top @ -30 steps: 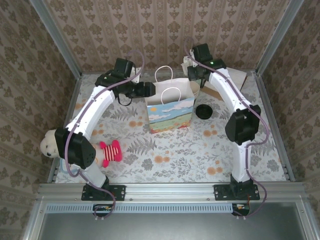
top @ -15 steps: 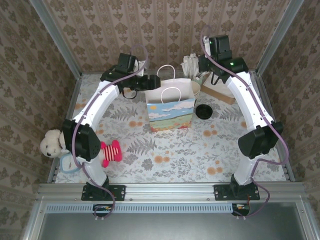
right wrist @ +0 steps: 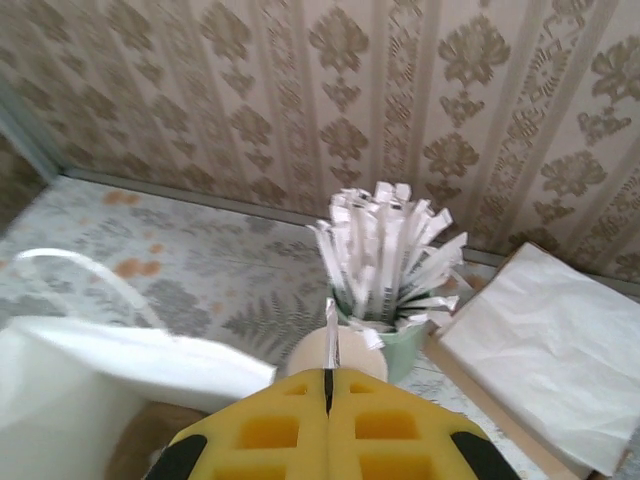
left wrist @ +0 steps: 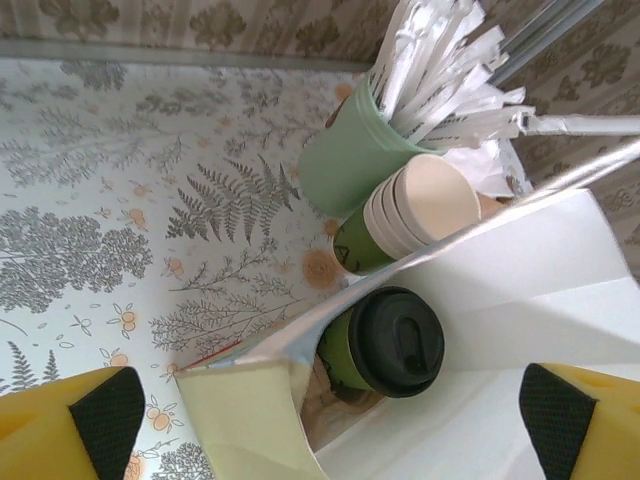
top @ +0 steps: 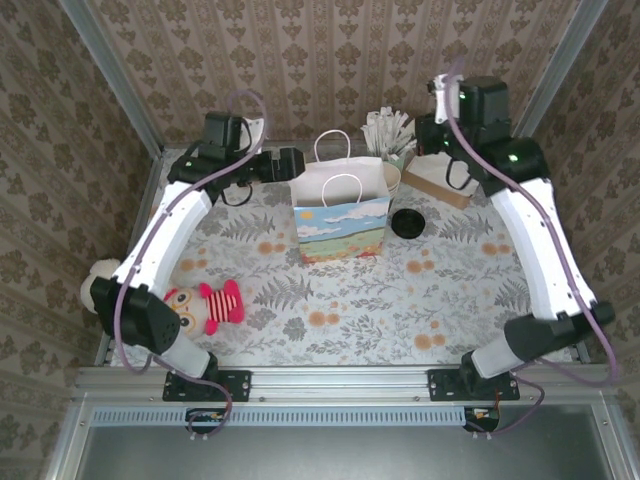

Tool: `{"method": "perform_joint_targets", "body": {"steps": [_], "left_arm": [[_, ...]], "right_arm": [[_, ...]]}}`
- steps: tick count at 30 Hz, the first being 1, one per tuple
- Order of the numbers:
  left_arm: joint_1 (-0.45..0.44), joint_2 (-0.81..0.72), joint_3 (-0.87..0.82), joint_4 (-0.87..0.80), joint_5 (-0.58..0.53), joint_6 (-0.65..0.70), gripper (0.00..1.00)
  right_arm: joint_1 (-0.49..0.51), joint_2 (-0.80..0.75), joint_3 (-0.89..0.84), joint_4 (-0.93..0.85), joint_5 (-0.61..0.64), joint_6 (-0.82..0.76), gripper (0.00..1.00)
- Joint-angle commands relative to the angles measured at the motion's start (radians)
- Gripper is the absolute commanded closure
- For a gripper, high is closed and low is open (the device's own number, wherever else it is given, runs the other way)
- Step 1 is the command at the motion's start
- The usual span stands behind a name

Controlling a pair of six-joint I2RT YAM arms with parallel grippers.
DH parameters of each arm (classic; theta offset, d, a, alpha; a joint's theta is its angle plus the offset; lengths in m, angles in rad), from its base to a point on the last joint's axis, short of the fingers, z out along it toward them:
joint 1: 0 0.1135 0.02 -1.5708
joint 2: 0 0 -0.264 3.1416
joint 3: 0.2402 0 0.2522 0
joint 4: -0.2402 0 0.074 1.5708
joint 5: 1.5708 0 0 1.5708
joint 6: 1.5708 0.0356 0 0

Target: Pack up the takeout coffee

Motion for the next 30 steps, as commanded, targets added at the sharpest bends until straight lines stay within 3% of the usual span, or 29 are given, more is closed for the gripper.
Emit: {"method": "perform_joint_targets", "body": {"steps": [1,4,8,13,16,18,23,30], "left_arm": [[0.000,-0.078,-0.061,0.089,-0.070,0.001,0.00],[0.000,-0.121,-0.118,0.136,-0.128,-0.010,0.00],[0.000,-0.120,-0.120,0.122,-0.118,-0.012,0.00],[0.000,-0.109,-0.122,0.114,-0.101,-0.024,0.00],[0.002,-0.107,-0.140,0.146,-0.050,-0.015,0.00],[0.001,-0.102,-0.147,0.160,-0.021,-0.013,0.00],[0.003,-0.087,-0.152,0.153,-0.041,-0.010,0.00],[0.013,-0.089,-0.180,0.193,-0.090,0.005,0.00]], "right_arm": [[-0.001,-0.127,-0.064,-0.047,-0.178,0.068,1.00],[0.007,-0.191,-0.126,-0.014,-0.264,0.108,1.00],[0.021,-0.180,-0.155,-0.024,-0.357,0.131,1.00],[0.055,-0.097,-0.191,0.032,-0.459,0.174,1.00],[0.075,0.000,-0.194,0.104,-0.483,0.226,0.94],[0.077,0.062,-0.174,0.136,-0.522,0.253,0.84],[0.044,0.148,-0.046,0.004,-0.479,0.206,0.50],[-0.251,0.066,-0.157,0.077,-0.479,0.194,0.32]]}}
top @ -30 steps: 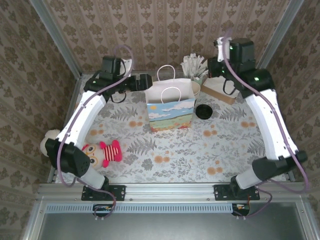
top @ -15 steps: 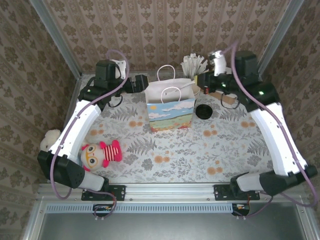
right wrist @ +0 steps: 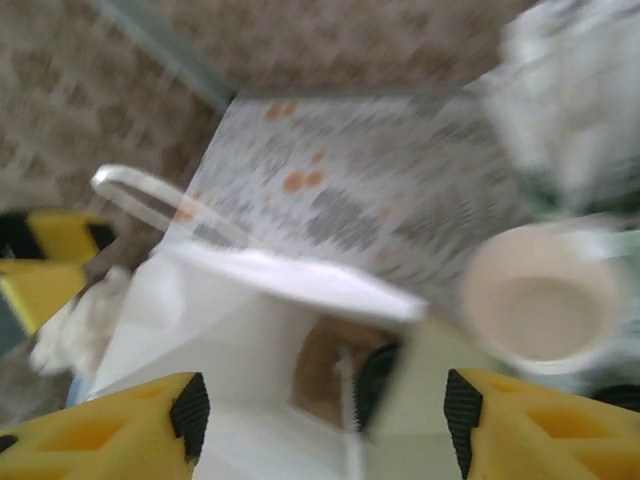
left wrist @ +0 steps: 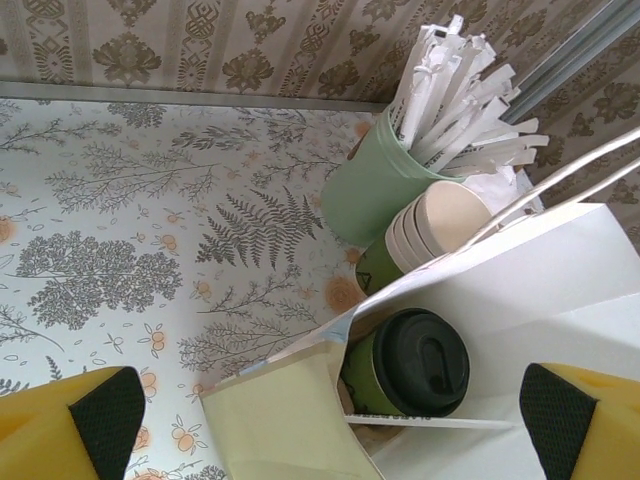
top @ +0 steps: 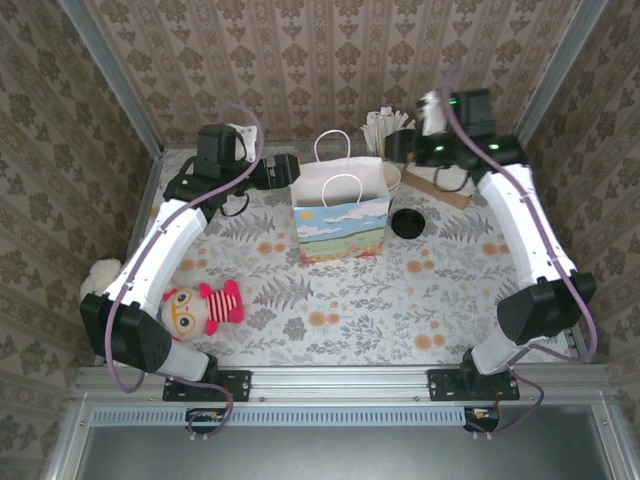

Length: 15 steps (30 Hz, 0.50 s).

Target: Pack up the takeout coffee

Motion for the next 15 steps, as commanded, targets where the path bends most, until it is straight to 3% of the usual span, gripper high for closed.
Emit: {"method": "perform_joint_targets", "body": {"steps": [1,4,9,15], "left_arm": [[0.009,0.002,-0.024,0.061,-0.025,0.017,0.00],[0.009,-0.017,-0.070,0.139,-0.025,0.015,0.00],[0.004,-0.053,-0.172,0.287,-0.016,0.019,0.00],[0.003,-0.061,-0.238,0.389,-0.030,0.020,0.00]], "right_arm": [[-0.151,-0.038,-0.058,0.037,0.073,-0.011,0.30],[-0.258,0.070,-0.090,0.066,0.272,-0.042,0.23],[-0.400,0.373,0.051,0.094,0.292,-0.018,0.00],[-0.421,0.640,0.292,0.017,0.314,-0.053,0.08]]}}
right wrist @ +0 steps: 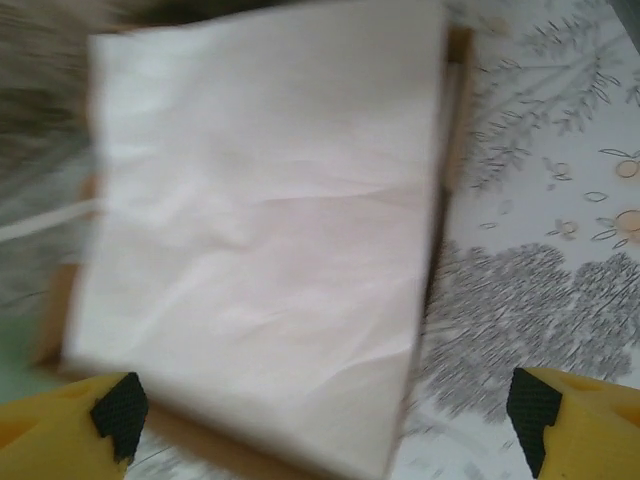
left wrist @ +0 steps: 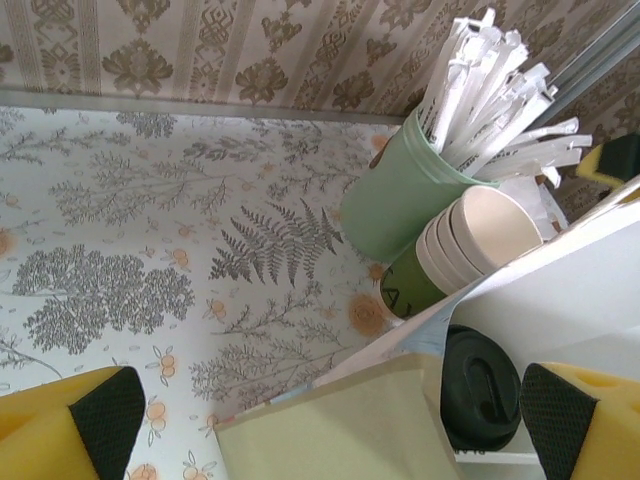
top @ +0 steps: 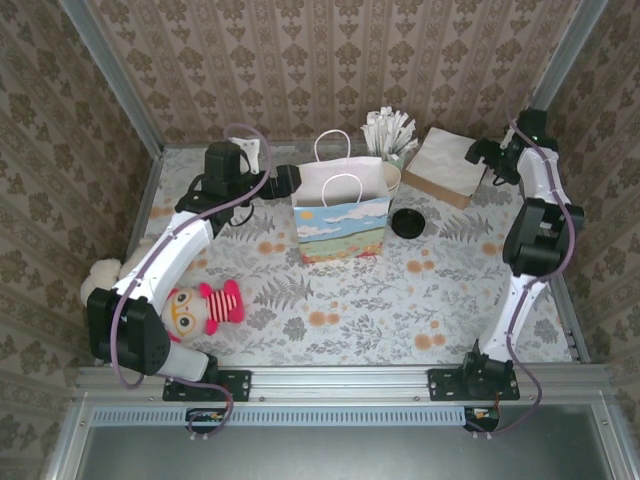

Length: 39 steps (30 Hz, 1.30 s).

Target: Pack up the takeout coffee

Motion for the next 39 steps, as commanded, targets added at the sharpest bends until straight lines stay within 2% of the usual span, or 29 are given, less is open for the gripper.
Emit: {"method": "perform_joint_targets", "body": {"steps": [1,5,8,11,17,23,31,33,36,39], "left_arm": [[0.000,-0.040,-0.018,0.112,-0.018,0.018,0.00],[-0.001,-0.032,-0.022,0.100,-0.042,0.016,0.00],[-0.001,-0.035,-0.023,0.091,-0.048,0.020,0.00],[-0.001,-0.035,-0.017,0.079,-0.050,0.029,0.00],[-0.001,-0.035,-0.009,0.054,-0.047,0.047,0.00],[-0.001,-0.036,-0.009,0.037,-0.056,0.063,0.00],[-0.001,-0.035,-0.009,0.022,-0.062,0.083,0.00],[0.000,-0.032,-0.008,0.020,-0.060,0.086,0.00],[0.001,-0.029,-0.004,0.019,-0.053,0.088,0.00],[0.000,-0.025,-0.001,0.017,-0.050,0.092,0.00]], "right_arm": [[0.019,0.059,0.141,-0.071,0.025,-0.015,0.11],[0.046,0.109,0.155,-0.091,0.153,0.003,0.20],[0.061,0.131,0.147,-0.097,0.171,0.006,0.24],[0.073,0.158,0.155,-0.102,0.207,0.006,0.32],[0.096,0.214,0.206,-0.139,0.240,0.011,0.35],[0.119,0.266,0.259,-0.184,0.285,-0.002,0.43],[0.151,0.226,0.262,-0.179,0.389,-0.059,0.71],[0.155,0.214,0.262,-0.182,0.401,-0.073,0.72],[0.158,0.202,0.260,-0.188,0.418,-0.078,0.68],[0.157,0.195,0.250,-0.187,0.409,-0.082,0.77]]}}
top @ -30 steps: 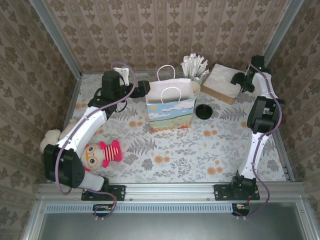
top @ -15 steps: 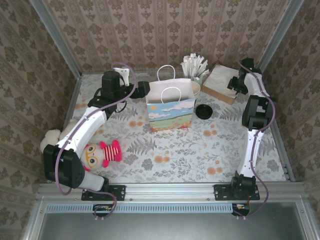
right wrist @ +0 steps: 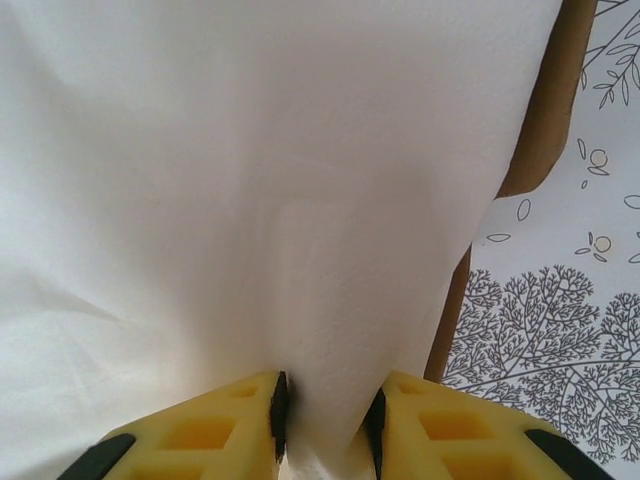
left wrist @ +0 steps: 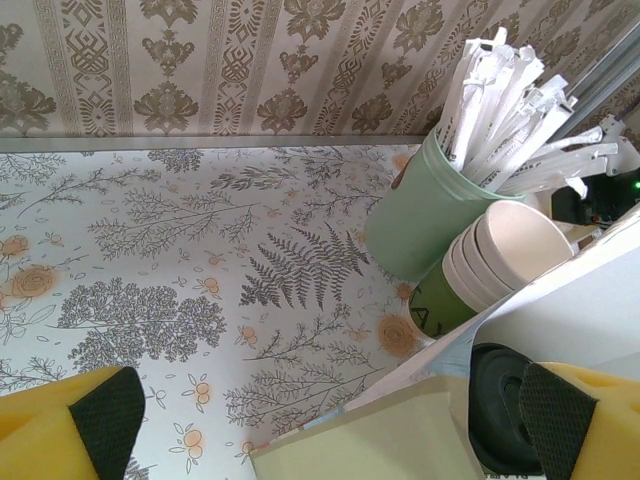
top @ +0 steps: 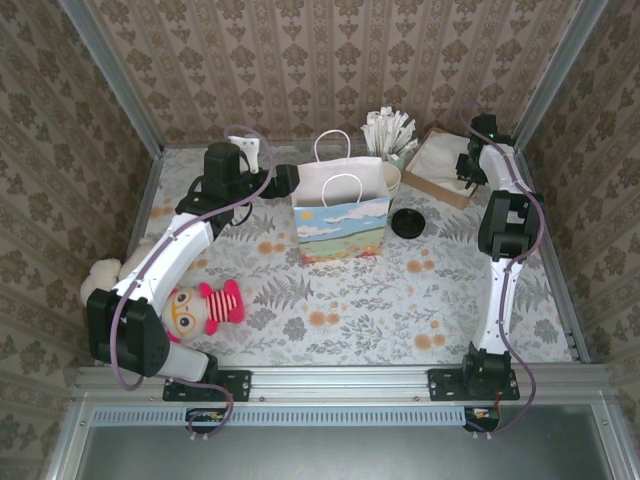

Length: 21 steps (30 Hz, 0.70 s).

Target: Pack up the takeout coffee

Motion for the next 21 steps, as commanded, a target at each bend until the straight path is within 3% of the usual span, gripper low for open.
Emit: {"method": "perform_joint_targets", "body": {"steps": [1,8,21], "left_arm": [[0.000,-0.019,0.013,-0.017,0.004,0.025,0.00],[0.001,-0.019,0.015,-0.023,0.009,0.029,0.00],[0.000,-0.022,0.004,-0.014,0.018,0.034,0.00]], "right_arm": [[0.008,-0.056,0.008,-0.041,0.019,-0.021,0.79],[0.020,-0.079,0.000,-0.028,0.042,-0.041,0.87],[0.030,-0.113,-0.005,-0.026,0.057,-0.074,0.82]]}}
